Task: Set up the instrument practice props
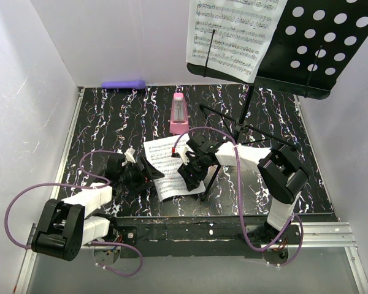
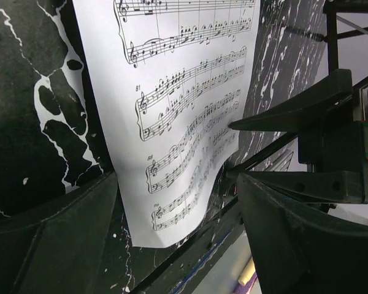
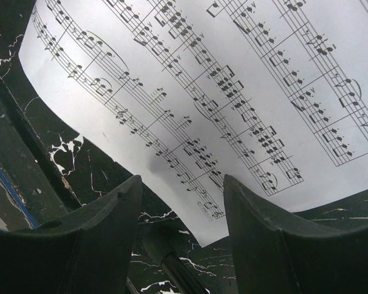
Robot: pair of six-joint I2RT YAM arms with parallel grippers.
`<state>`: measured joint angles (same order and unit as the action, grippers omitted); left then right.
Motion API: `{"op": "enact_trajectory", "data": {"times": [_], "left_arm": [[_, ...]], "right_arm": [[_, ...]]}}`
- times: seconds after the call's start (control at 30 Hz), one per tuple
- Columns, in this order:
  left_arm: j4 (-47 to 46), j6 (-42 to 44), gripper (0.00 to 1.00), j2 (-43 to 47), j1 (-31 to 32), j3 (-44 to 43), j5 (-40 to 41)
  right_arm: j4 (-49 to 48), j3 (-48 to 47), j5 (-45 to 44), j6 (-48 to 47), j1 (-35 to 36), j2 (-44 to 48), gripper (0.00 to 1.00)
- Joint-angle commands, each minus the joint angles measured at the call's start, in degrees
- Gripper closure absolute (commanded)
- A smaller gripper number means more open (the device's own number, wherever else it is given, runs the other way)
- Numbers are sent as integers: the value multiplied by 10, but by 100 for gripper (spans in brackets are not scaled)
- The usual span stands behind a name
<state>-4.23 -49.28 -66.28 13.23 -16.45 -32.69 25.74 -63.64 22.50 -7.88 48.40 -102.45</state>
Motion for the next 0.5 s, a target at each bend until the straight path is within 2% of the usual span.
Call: {"op": "enact_trajectory", "data": {"times": [0.0,0.13,0.27,0.33,0.4,0.47], "left_arm": [[-87,-19,24,-6,0,28,-39],[-194,-58,31,-3,0,53,-80],[-307,-95,33,5,0,70,-120],[-290,-88,34,16,0,63,-111],[-199,-53,38,19,0,39,-78],[-102,-19,47,7,0,10,-44]], "right_arm": [[9,-21,9,-7,3,-13,37],[12,-23,11,-9,2,-15,37],[14,-24,14,-11,2,-16,37],[14,-24,13,-10,3,-16,37],[15,-24,14,-11,3,-17,37],[15,-24,14,-11,3,-16,37]]}}
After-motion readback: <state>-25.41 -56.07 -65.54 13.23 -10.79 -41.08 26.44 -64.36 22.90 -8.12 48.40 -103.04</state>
